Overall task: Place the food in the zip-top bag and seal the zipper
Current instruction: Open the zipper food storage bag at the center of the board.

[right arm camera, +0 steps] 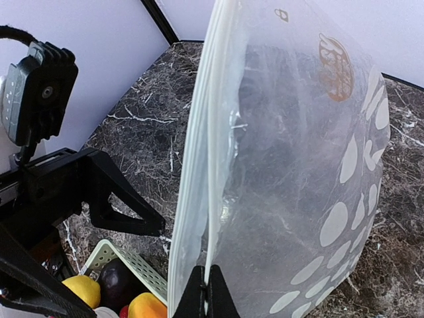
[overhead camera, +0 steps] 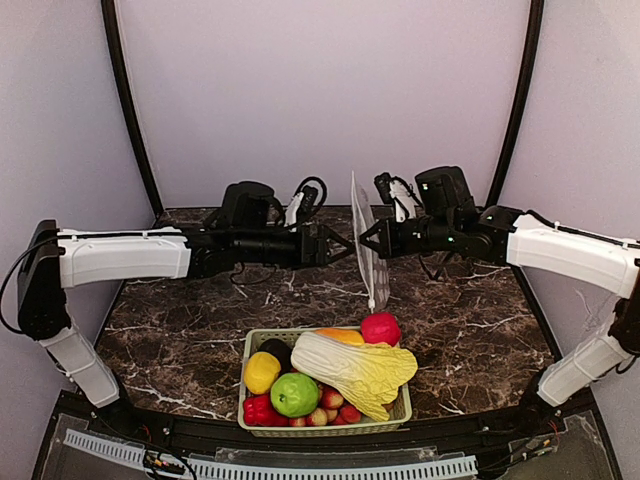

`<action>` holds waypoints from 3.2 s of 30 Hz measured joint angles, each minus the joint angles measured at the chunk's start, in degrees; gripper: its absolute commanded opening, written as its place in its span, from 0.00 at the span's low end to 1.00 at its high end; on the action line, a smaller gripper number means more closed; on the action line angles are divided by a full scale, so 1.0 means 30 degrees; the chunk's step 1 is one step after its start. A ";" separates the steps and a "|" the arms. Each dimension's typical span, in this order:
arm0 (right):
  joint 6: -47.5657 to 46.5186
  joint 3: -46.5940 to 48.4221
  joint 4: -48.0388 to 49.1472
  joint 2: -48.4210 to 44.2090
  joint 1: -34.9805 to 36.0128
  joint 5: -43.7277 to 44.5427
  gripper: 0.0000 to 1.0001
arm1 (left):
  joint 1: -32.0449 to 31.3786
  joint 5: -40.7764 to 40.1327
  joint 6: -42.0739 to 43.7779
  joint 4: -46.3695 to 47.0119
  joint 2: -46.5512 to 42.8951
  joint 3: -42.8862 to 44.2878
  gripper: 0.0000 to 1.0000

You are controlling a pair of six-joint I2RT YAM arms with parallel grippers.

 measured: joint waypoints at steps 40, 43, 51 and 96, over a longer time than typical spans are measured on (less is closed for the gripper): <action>0.0444 -0.1166 -0.0197 -0.1144 0.0000 0.0976 0.00 | -0.1253 -0.4619 -0.0058 -0.4175 0.3978 0.4962 0.07; 0.0466 -0.1231 -0.0211 -0.1158 0.0000 0.1078 0.00 | -0.1253 -0.4743 -0.0168 -0.4146 0.4197 0.5115 0.01; 0.0583 -0.1377 -0.0627 -0.1588 0.0000 0.1690 0.00 | -0.1151 -0.7271 -0.0015 -0.5304 0.4262 0.5260 0.01; 0.2178 -0.1668 -0.2033 -0.2069 0.0670 0.1960 0.00 | -0.0058 -0.1982 0.1311 -0.0641 -0.0561 -0.1078 0.84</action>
